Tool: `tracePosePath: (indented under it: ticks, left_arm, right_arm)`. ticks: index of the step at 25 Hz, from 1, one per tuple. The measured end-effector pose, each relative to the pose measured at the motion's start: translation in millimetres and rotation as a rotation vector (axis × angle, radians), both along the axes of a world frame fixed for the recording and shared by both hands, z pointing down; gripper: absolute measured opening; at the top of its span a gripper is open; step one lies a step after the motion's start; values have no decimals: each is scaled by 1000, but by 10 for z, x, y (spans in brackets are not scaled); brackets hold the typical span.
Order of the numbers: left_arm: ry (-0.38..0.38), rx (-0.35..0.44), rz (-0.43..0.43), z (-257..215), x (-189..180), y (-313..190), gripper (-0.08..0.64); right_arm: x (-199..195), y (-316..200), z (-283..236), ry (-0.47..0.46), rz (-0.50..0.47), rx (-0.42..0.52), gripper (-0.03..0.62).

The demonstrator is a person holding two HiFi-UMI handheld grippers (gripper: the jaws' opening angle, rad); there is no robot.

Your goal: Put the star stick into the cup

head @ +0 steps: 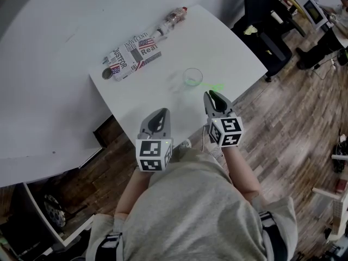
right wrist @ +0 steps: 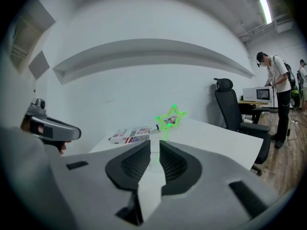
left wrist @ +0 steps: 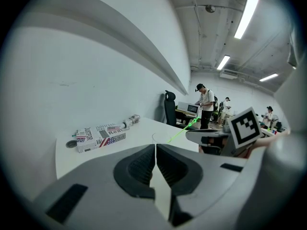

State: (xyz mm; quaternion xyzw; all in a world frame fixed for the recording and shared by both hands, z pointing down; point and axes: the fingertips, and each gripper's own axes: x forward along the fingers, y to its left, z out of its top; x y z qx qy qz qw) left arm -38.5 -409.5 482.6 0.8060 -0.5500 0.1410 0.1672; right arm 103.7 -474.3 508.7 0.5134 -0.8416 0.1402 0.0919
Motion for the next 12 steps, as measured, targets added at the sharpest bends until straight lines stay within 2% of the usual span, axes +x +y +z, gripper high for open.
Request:
tracePosePath:
  ticks: [12]
  left_arm:
    - [8,29,27,-111,-207,661,9]
  right_arm:
    - [-165,802,-410,-33,31,76,57]
